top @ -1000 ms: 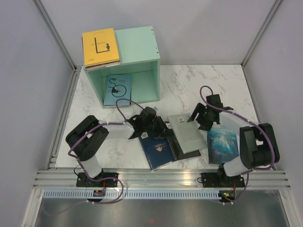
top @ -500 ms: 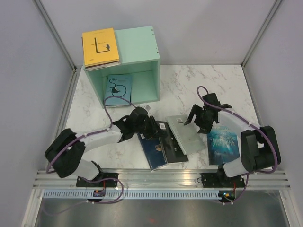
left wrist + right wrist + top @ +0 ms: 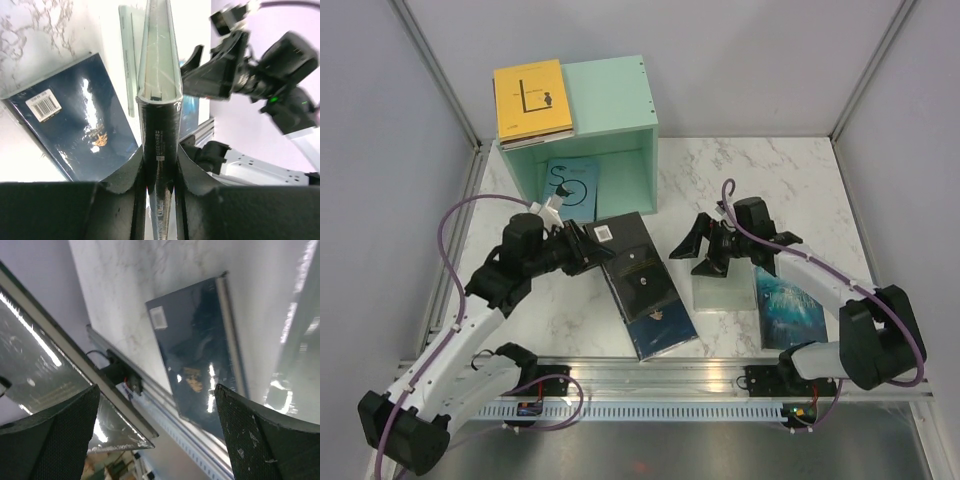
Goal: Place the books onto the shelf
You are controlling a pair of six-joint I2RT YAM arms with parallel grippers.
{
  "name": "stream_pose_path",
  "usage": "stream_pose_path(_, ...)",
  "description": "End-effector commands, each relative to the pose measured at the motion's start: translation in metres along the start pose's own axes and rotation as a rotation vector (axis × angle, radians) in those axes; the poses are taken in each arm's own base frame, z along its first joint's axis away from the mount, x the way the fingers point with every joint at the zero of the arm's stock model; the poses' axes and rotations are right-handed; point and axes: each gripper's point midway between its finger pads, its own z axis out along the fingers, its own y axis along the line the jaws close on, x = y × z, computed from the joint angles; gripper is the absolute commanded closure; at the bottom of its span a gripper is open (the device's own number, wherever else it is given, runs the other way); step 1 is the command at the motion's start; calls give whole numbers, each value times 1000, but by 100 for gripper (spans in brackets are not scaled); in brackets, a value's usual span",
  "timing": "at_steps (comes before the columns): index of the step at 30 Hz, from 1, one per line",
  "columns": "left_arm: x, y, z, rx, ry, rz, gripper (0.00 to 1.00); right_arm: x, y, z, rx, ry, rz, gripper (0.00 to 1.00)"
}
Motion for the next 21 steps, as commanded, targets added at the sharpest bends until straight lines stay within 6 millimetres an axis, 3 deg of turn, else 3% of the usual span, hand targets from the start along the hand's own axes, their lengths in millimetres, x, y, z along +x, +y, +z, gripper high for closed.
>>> stream_pose_path(1,-7,-39,-27,146,16,80,98,21,60,6,-251,85,-73,2)
stream_pose_path(6,-14,-46,-41,157,-27,96,98,46,77,18,-289,159,-140,2)
stream_pose_path(13,-20,-47,-49,159,-56,92,98,66,77,13,-371,207,-84,2)
stream_pose_path(15,-25,-47,-52,159,-74,90,98,71,91,7,-459,223,-51,2)
stream_pose_path(21,-37,-55,-59,190,-104,78,98,84,87,6,-472,242,-36,2)
